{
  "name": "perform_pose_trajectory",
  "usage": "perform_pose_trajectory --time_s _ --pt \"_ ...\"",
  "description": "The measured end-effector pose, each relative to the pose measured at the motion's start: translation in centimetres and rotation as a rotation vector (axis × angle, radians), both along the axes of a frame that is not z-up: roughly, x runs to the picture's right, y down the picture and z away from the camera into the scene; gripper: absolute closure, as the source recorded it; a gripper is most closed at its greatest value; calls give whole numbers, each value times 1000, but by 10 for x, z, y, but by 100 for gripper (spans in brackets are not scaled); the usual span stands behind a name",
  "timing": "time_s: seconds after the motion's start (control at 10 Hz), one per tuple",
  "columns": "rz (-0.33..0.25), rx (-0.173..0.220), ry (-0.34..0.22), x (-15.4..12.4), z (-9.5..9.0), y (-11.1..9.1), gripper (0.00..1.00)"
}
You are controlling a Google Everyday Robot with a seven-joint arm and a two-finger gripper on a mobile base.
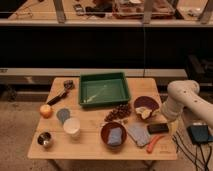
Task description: Place eraser in plastic cup
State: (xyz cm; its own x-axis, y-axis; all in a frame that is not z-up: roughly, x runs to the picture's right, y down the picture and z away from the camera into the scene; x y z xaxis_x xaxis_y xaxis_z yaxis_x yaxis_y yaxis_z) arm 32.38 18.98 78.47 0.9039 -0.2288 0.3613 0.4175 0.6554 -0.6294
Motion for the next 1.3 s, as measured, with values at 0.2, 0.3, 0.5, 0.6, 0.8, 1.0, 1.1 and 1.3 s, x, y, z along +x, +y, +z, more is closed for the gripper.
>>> perform_pose_trajectory --time_s 0.2,0.3,0.5,0.6,0.8,1.0,1.1,1.3 --pt "-12 -3 3 -2 -11 -3 20" --pt "-14 -6 5 -2 -13 -2 20" --pt "-9 -20 6 0 -16 0 20" --pt "-3 -31 2 1 -16 2 20" --pt "7 -51 -5 2 -13 6 20" --pt "14 -66 -6 3 -9 10 20" --pt "19 -75 -4 5 -6 14 20" --pt "28 -86 3 8 0 17 20"
